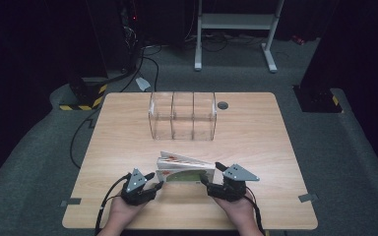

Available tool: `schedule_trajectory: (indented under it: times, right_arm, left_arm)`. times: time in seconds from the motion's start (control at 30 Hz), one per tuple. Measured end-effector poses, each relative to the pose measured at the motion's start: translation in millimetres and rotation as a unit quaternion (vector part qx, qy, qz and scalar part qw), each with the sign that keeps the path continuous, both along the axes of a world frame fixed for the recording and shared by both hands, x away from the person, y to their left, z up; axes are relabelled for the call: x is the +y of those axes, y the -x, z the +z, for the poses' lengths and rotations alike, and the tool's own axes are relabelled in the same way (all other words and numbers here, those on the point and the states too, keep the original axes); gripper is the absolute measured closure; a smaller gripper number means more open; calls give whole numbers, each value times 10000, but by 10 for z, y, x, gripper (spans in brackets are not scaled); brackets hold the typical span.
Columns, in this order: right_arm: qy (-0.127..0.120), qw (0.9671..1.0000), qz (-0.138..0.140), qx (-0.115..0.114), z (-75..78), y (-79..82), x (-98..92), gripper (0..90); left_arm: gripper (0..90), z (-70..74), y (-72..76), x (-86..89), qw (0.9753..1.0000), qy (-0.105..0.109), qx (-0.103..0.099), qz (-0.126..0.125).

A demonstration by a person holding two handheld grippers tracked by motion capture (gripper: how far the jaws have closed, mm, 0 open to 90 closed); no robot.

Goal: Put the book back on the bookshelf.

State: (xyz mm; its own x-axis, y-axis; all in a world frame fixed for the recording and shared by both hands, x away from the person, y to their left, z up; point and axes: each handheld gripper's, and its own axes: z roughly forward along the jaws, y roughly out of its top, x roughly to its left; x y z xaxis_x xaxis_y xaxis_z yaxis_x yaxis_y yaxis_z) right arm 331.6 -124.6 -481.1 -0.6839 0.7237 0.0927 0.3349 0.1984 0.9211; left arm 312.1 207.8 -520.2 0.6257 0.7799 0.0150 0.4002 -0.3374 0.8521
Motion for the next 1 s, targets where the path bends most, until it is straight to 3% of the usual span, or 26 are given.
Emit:
schedule_trajectory:
  times: [0.2,0.47,0.77,1.0]
  right_arm:
    - [22,9999,21,-129,14,-41,69,289]
    - [-61,9998,118,-171,20,-79,101,352]
    - [2,9994,114,-337,31,-66,114,409]
    - [-5,9995,115,-295,41,-57,103,503]
  left_arm:
    - [468,-1,48,121,9997,74,50,248]
    - [440,-9,63,212,9985,-37,161,521]
    - [430,-13,48,231,9973,-29,265,681]
    - [425,-1,36,261,9966,-39,236,786]
